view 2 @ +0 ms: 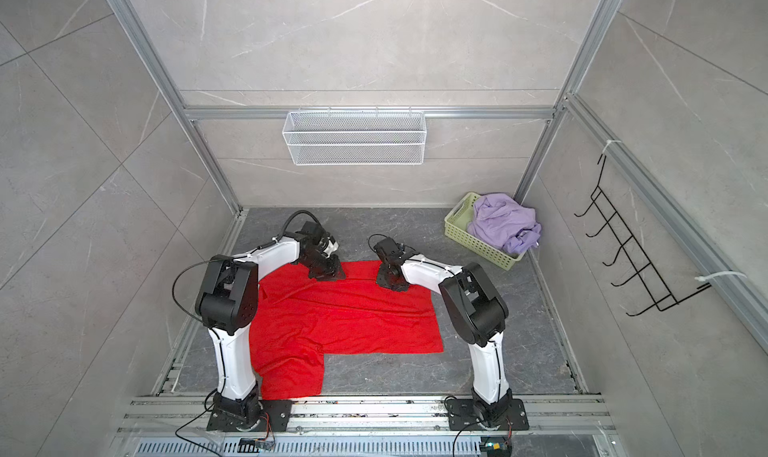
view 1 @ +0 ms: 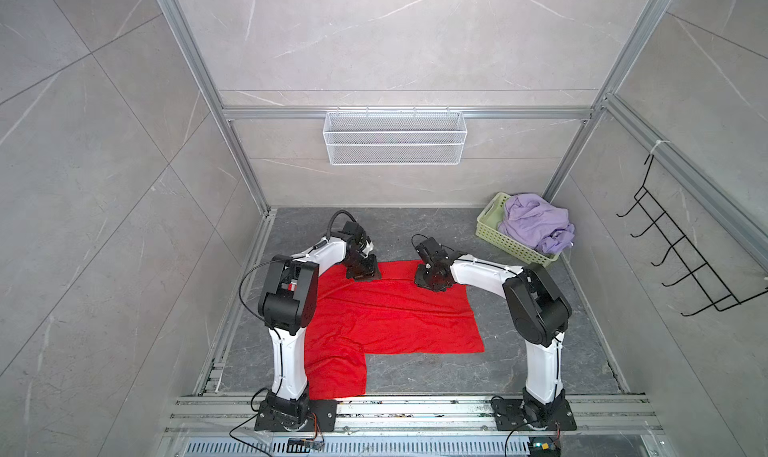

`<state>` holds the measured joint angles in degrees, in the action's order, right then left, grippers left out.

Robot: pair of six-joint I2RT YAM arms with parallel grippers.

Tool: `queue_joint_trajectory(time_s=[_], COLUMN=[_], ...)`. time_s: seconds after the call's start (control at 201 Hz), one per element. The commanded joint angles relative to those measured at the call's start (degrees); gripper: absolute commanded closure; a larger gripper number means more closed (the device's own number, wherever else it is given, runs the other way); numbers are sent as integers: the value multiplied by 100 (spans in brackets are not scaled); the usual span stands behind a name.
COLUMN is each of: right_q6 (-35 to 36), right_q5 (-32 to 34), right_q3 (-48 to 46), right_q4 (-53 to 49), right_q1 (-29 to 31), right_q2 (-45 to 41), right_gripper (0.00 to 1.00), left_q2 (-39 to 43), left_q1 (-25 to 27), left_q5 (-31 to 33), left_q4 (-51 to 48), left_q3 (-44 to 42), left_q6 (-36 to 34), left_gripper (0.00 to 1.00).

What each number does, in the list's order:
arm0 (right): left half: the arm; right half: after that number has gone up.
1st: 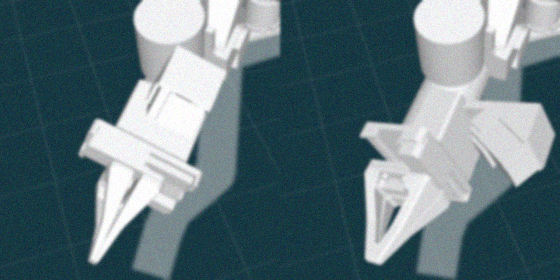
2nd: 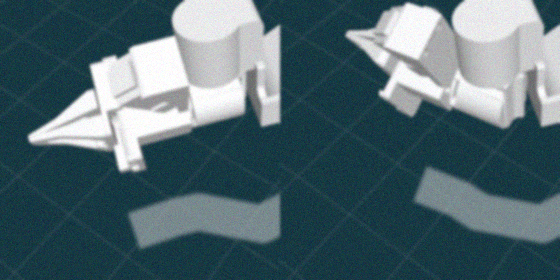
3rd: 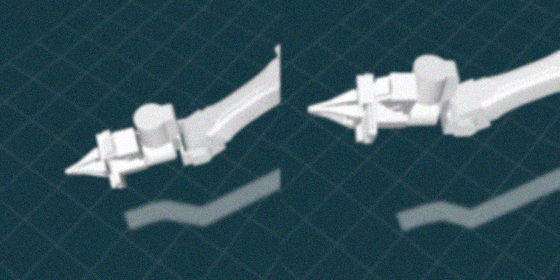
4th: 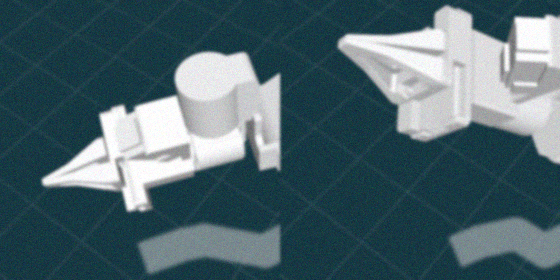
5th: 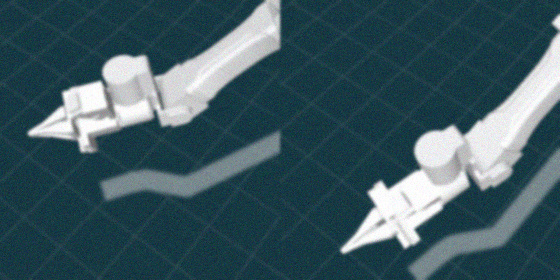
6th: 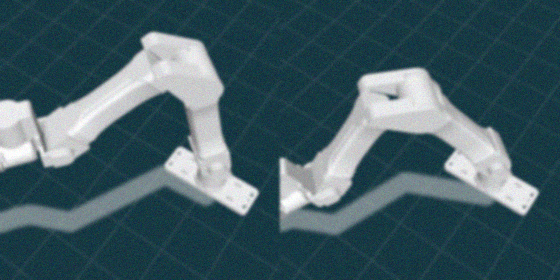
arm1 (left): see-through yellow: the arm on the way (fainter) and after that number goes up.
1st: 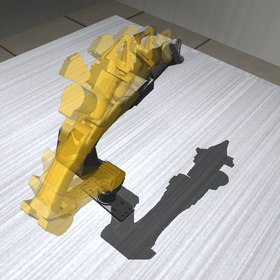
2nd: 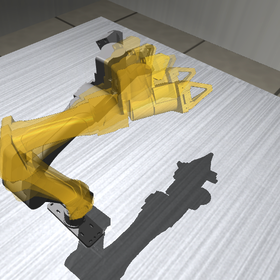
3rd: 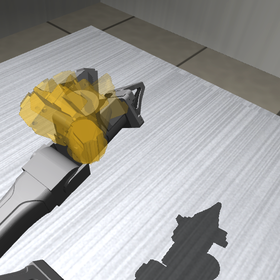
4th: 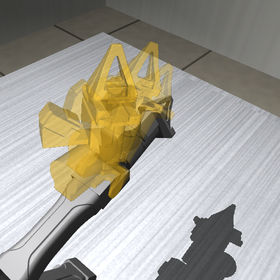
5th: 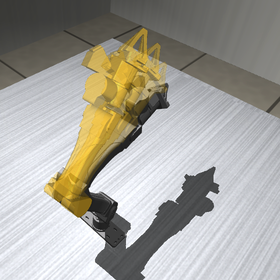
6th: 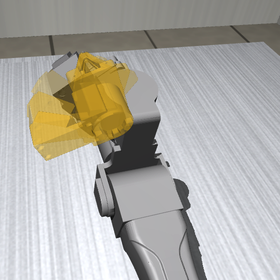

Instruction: Fold and stack the t-shirts

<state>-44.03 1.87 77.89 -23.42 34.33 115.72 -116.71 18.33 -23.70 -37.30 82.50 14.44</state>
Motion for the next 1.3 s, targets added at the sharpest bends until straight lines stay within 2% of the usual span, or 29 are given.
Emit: queue_joint_trajectory(time_s=[0.0,0.124,0.314,0.463,0.538,0.647,0.797,0.961,1.105,1.299], right_q6=[70,59,116,311,432,565,674,802,827,776], right_q5=[-161,-187,-99,-173,-219,-337,-624,-1066,-1199,-1372], right_q3=[-153,-179,-214,212,602,1140,1777,2733,3621,4304], right_q4=[-85,-93,-109,-39,-90,-119,-27,-34,-276,-470], right_q1=[100,135,152,154,168,176,214,415,623,832], right_q2=[16,20,-171,-137,2,262,648,1304,1874,2428], right_gripper=[66,66,66,60,58,56,54,51,50,50], left_q2=[308,437,958,1170,1290,1516,1642,1437,1227,837], left_q1=[-49,-49,-60,-219,-488,-1084,-1965,-2737,-3124,-3318], left_q5=[-37,-23,138,552,854,1221,1621,1821,1916,1550], left_q4=[-473,-687,-701,-563,-439,-328,-451,-465,-279,-67], left_q3=[-152,-287,-528,-337,-322,-390,-267,-192,-180,-59], left_q6=[-213,-248,-142,124,339,551,298,69,33,-12], left_gripper=[64,67,67,64,63,57,52,52,52,51])
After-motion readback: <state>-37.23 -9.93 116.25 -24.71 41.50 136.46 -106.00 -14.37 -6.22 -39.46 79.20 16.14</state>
